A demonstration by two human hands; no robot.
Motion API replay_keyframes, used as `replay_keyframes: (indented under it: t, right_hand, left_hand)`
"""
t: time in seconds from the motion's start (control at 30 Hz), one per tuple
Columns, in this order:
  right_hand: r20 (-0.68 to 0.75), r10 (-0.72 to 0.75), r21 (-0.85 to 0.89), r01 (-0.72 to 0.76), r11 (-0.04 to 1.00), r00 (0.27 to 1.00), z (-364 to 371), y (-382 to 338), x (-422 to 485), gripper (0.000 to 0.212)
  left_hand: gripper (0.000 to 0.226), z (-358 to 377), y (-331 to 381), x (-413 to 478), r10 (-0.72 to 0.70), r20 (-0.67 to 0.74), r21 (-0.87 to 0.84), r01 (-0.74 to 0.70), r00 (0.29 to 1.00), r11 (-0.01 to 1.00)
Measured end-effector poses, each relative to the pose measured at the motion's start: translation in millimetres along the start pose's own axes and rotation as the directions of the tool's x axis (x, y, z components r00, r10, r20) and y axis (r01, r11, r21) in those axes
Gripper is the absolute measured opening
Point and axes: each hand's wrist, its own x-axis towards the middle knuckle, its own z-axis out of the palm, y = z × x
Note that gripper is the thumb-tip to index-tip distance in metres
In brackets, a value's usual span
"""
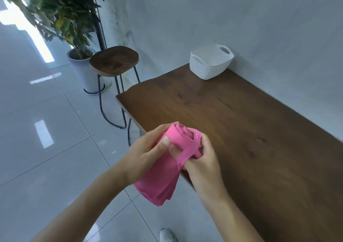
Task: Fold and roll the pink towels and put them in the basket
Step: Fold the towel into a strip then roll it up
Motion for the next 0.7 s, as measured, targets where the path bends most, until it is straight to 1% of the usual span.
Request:
replay_keyframes:
  t: [0.07, 0.13, 0.2, 0.23, 0.3, 0.37, 0.47, 0.5, 0.53, 0.63, 0.7]
  right_hand:
    - [-0.072, 0.014, 0.026, -0.013, 1.000, 0.997, 13.9, -0.5, -1.7, 0.058]
    - [-0.143, 0.030, 0.022, -0.027, 0.999, 0.989, 25.7, -1.9, -2.7, 0.054]
    - [-0.172, 0.051, 0.029, -0.047, 0.998, 0.984, 36.5, -1.0, -3.3, 0.061]
    - [-0.184, 0.063, 0.029, -0.058, 0.998, 0.981, 42.6, -0.4, -4.5, 0.065]
    - [-0.203, 0.081, 0.031, -0.077, 0.997, 0.976, 53.4, 1.5, -7.1, 0.068]
    - [-0.212, 0.101, 0.053, -0.092, 0.994, 0.972, 58.7, 1.7, -8.5, 0.062]
    - [-0.184, 0.139, 0.059, -0.130, 0.990, 0.973, 51.8, -2.3, -5.0, 0.056]
    - [-0.177, 0.146, 0.028, -0.144, 0.989, 0.973, 47.5, -4.1, -1.7, 0.054]
    - [-0.177, 0.153, -0.028, -0.160, 0.987, 0.972, 42.5, -5.6, 2.5, 0.057]
    - [-0.155, 0.130, -0.264, -0.168, 0.950, 0.979, 27.4, -12.1, 18.7, 0.083]
    - [-0.083, 0.115, -0.378, -0.138, 0.915, 0.990, 20.0, -21.8, 28.9, 0.090]
  left_hand:
    - [0.065, -17.2, -11.7, -12.1, -0.021, 0.043, -0.004, 0.021, 0.999, 1.000]
    - [0.080, -31.6, -23.8, -24.6, -0.034, 0.079, 0.026, 0.032, 0.996, 0.999]
    - [0.095, -42.1, -34.7, -31.4, -0.032, 0.085, 0.111, 0.023, 0.996, 0.994]
    - [0.097, -46.3, -39.1, -32.8, -0.028, 0.082, 0.132, 0.017, 0.996, 0.991]
    - [0.091, -53.7, -46.2, -33.5, -0.014, 0.087, 0.097, 0.005, 0.996, 0.995]
    - [0.083, -61.7, -49.9, -31.8, 0.002, 0.114, 0.099, -0.013, 0.993, 0.995]
    - [0.083, -75.6, -48.5, -21.9, 0.023, 0.181, 0.265, -0.071, 0.983, 0.962]
    - [0.084, -79.2, -45.9, -16.7, 0.021, 0.216, 0.329, -0.093, 0.976, 0.940]
    - [0.085, -81.6, -42.5, -11.4, 0.019, 0.256, 0.389, -0.121, 0.967, 0.913]
    - [0.086, -81.4, -27.9, 7.3, 0.053, 0.369, 0.541, -0.260, 0.928, 0.800]
    - [0.083, -80.4, -18.3, 22.3, 0.093, 0.406, 0.581, -0.336, 0.909, 0.741]
